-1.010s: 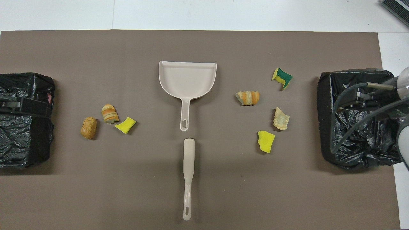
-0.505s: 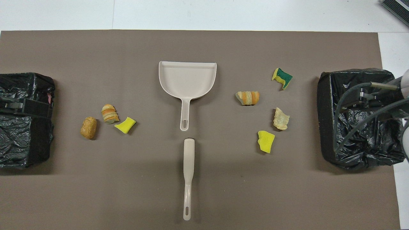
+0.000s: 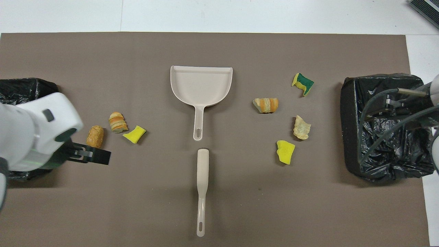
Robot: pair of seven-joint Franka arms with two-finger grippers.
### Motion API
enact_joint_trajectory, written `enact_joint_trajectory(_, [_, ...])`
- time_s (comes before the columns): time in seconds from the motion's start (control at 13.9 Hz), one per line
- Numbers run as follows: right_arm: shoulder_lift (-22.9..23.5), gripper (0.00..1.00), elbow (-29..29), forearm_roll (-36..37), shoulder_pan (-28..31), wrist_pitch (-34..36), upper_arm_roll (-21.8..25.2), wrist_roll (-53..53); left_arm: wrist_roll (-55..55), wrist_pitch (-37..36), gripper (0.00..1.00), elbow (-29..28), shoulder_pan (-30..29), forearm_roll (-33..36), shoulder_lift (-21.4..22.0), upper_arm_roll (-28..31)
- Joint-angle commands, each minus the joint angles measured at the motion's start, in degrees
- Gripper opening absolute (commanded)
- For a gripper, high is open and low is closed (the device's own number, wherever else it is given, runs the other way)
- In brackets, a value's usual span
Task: Sweep and dump trash in bin
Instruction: 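Reach the right gripper to the dustpan handle and grasp it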
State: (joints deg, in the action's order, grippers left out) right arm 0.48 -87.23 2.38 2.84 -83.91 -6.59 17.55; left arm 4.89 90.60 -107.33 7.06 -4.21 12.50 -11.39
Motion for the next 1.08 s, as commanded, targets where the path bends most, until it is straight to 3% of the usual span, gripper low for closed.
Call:
enact_joint_trajectory(0.0, [-1.19, 1.00, -1.54, -1.15, 0.24, -2.13, -0.18, -1.99, 9.57, 9.22, 1.00, -12.44, 9.34, -0.89, 6.30, 0.85])
enact_joint_trajectory(0.29, [0.12, 1.00, -1.72, -1.24, -0.55, -4.51, -0.53, -1.21, 20.13, 17.05, 1.00, -19.04, 21.13, -3.00, 5.52, 0.85])
enact_joint_trajectory(0.51, [4.95, 1.00, -1.28, -1.15, -7.47, -10.20, -0.79, 3.87, 26.73, 24.43, 1.00, -25.55, 28.25, -3.00, 4.29, 0.85])
enact_joint_trajectory(0.65, [8.55, 1.00, -1.19, -1.06, -11.96, -15.47, -0.80, 9.41, 32.17, 31.27, 1.00, -27.75, 33.00, -3.00, -1.05, 0.85])
enact_joint_trajectory(0.79, [13.64, 1.00, 0.38, -0.09, -18.45, -19.52, -0.80, 15.90, 35.27, 35.34, 1.00, -28.81, 34.59, -2.91, -3.44, 0.85])
enact_joint_trajectory(1.01, [20.06, 1.00, 4.68, 0.26, -23.30, -21.65, -0.79, 22.08, 35.63, 39.03, 1.00, -31.70, 35.65, -2.91, -4.15, 0.76])
